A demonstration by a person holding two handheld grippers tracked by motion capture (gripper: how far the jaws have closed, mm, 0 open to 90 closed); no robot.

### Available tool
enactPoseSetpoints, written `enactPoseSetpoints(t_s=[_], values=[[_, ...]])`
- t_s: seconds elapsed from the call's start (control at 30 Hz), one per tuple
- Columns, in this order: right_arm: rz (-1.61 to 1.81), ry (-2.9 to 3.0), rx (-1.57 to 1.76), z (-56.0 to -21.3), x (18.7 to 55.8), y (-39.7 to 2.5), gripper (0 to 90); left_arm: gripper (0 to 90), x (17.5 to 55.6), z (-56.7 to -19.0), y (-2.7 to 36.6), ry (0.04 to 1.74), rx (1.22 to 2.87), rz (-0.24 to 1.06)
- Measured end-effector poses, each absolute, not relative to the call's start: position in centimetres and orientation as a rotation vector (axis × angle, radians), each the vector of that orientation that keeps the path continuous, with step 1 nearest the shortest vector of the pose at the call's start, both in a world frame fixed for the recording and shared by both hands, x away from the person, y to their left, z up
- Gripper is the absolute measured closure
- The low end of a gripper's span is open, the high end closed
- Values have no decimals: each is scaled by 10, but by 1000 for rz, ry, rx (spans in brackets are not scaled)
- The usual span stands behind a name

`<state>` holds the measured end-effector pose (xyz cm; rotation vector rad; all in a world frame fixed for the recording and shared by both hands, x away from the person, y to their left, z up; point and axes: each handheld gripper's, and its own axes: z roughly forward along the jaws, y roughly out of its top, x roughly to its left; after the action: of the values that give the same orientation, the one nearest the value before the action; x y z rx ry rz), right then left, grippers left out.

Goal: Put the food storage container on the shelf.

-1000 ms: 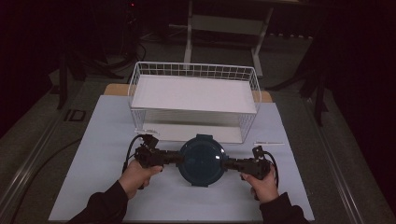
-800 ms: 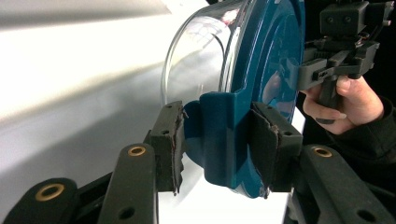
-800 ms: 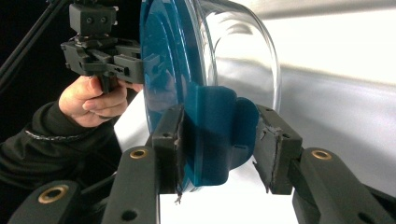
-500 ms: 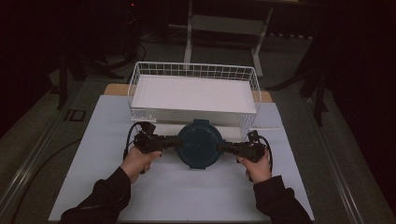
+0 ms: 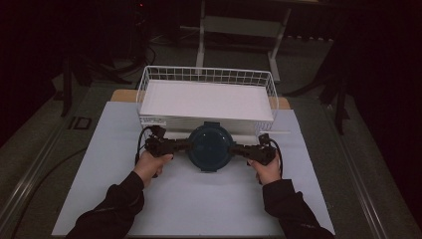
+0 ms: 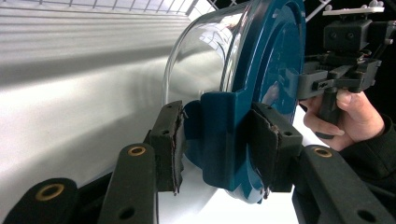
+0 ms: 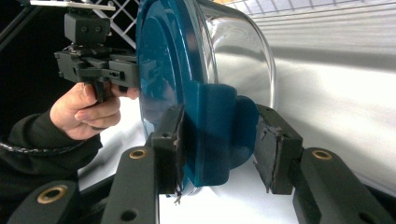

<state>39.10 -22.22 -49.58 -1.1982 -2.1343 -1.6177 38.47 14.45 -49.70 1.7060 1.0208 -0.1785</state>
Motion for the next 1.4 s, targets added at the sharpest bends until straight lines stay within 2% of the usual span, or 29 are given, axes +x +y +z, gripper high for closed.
enactPoseSetpoints(t_s=[0.3, 0.47, 0.6, 0.77, 1.13, 1.4], values=[[-1582, -2161, -1240, -508, 398, -219, 556, 568, 392, -511, 146, 1035, 1710, -178], [-1591, -2214, -1253, -505, 403, -217, 550, 565, 395, -509, 144, 1057, 1705, -184], [-1582, -2236, -1289, -504, 405, -216, 534, 558, 397, -508, 143, 1055, 1723, -137], [-1584, -2234, -1306, -504, 407, -216, 518, 547, 400, -512, 144, 1069, 1685, -165], [-1622, -2283, -1326, -504, 407, -212, 473, 511, 398, -519, 143, 1073, 1618, -79], [-1653, -2335, -1325, -502, 407, -210, 462, 414, 400, -519, 143, 1086, 1629, -32]])
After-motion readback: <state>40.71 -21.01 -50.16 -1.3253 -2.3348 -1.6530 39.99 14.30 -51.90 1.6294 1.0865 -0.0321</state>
